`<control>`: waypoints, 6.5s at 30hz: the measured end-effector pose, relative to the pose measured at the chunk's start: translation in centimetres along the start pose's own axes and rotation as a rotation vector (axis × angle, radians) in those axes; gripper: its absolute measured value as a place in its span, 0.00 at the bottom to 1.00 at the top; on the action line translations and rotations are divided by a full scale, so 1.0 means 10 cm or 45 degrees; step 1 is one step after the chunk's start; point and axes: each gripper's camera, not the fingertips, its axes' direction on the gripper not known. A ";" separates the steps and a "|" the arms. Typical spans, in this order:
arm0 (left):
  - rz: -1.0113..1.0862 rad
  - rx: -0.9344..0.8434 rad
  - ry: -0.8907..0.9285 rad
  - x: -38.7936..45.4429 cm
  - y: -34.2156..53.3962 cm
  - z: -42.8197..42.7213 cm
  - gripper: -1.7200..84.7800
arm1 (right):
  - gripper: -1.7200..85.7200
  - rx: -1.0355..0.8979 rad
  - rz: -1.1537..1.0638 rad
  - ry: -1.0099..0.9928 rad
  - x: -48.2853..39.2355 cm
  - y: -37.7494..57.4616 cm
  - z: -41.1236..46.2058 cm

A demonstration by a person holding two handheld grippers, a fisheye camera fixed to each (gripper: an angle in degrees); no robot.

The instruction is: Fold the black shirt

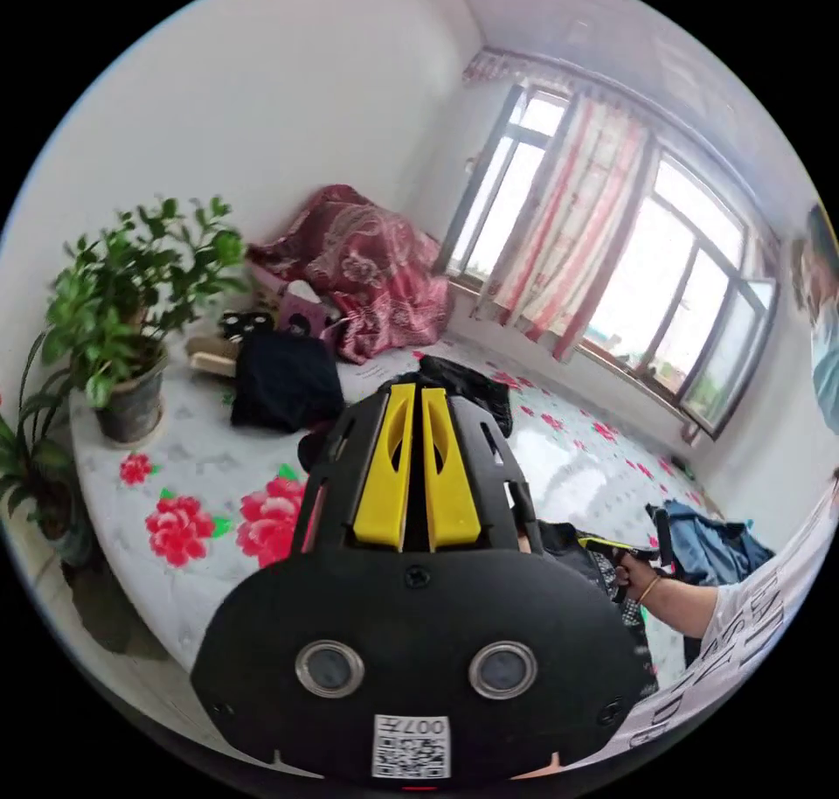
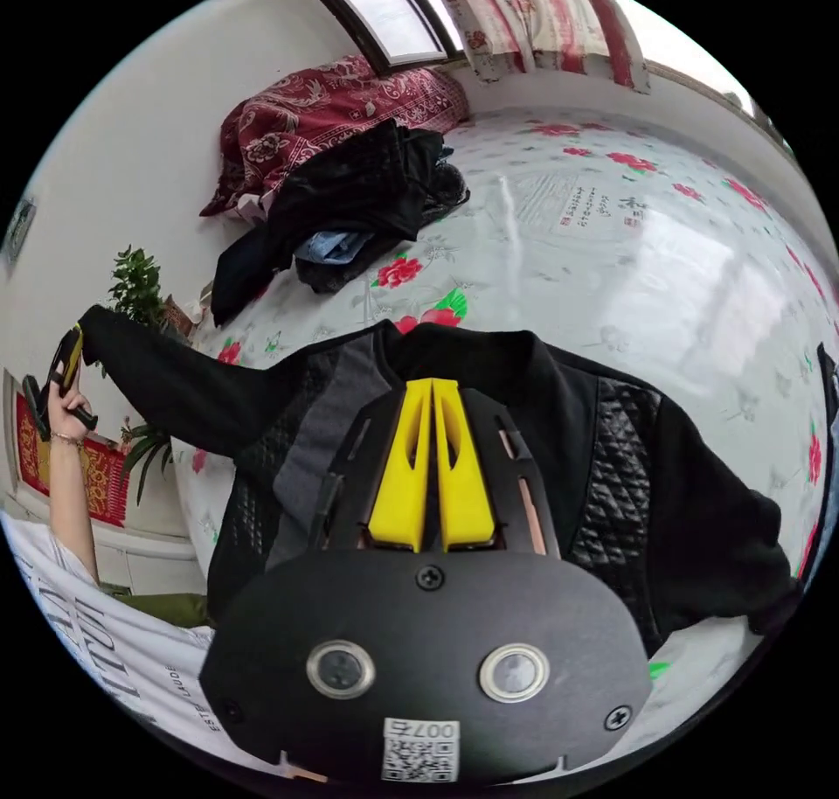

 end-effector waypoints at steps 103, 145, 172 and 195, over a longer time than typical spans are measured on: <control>0.327 -1.345 -0.153 1.85 2.41 2.06 0.01 | 0.14 0.752 1.683 0.060 4.87 1.10 -5.24; 0.083 -1.044 0.139 1.00 2.52 0.90 0.01 | 0.04 0.197 -0.870 -0.544 -3.07 1.02 -3.39; 0.658 -1.272 0.463 1.39 3.19 1.00 0.10 | 0.07 -0.329 -0.261 -0.075 -3.01 1.60 -0.77; 0.438 -1.124 0.028 0.79 2.75 0.45 0.08 | 0.08 -0.241 -0.102 0.003 -1.53 1.49 -0.93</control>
